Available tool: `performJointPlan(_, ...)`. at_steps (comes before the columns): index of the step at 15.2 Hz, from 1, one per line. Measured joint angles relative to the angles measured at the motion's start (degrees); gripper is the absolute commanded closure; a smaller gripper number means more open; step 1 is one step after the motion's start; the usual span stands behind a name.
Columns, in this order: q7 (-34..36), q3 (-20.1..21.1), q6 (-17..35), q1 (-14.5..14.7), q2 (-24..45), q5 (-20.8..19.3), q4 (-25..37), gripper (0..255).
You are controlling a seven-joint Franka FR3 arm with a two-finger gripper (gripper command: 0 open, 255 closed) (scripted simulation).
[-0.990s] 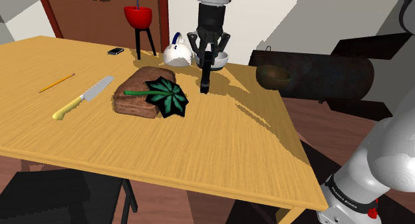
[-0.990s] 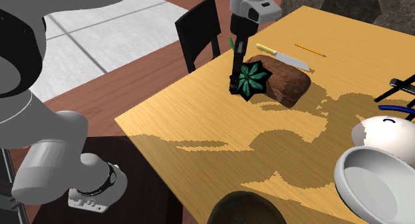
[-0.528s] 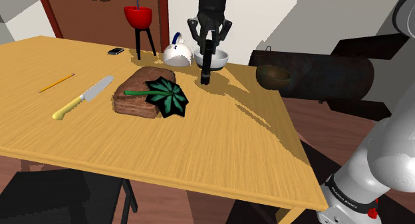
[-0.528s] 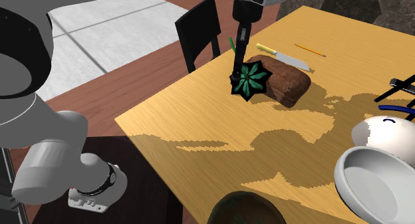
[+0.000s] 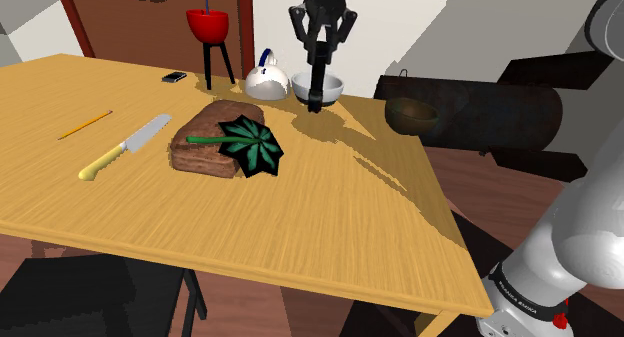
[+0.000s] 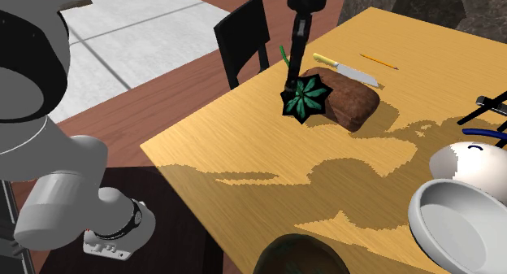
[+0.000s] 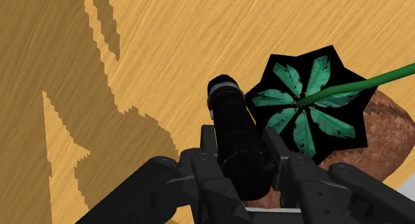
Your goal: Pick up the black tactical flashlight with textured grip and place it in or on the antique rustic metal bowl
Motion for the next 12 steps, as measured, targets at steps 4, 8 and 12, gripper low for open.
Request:
performJointPlan(4, -5.39, -2.47, 0.13, -3.24, -4.24, 1.42, -4.09, 255)
performJointPlan(8, -11.42, -5.51, 0.49, -6.41, -7.88, 2.36, -7.95, 255)
performJointPlan(12, -17.28, -8.61, -0.33, -9.17, -10.17, 2.7, -9.34, 255)
